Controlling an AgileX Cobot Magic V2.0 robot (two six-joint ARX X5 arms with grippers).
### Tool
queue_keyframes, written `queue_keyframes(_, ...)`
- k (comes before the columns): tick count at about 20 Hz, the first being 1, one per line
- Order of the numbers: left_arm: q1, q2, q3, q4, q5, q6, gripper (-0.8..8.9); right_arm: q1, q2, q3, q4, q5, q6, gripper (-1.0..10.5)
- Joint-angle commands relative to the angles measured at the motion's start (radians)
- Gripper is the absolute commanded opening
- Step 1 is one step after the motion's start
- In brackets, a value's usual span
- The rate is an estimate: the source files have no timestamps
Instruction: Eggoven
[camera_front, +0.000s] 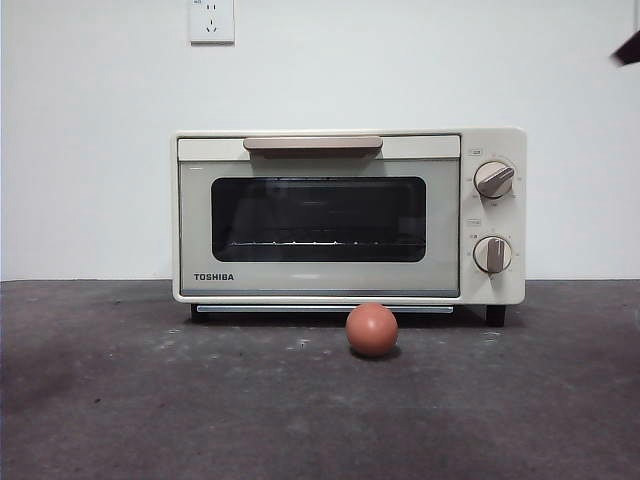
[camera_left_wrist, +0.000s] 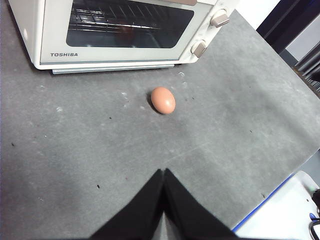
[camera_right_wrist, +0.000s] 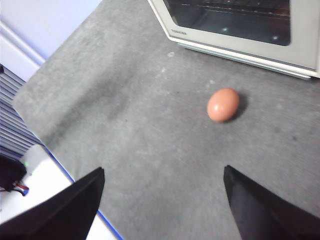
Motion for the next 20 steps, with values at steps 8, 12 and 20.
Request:
queue_keyframes(8,-0.002,0.006,0.015,0.015,0.004,0.016,0.07,0.314,0.399,0.021,0.356,0.398,0.225,3.8)
queue_keyframes(12,-0.002,0.006,0.015,0.015,0.004,0.016,0.07,0.388,0.572,0.023,0.5,0.517,0.283,3.8)
queue_keyframes(20,-0.015,0.006,0.015,0.014,0.004,0.016,0.07,0.418,0.851,0.153,0.55,0.598,0.299,3.8)
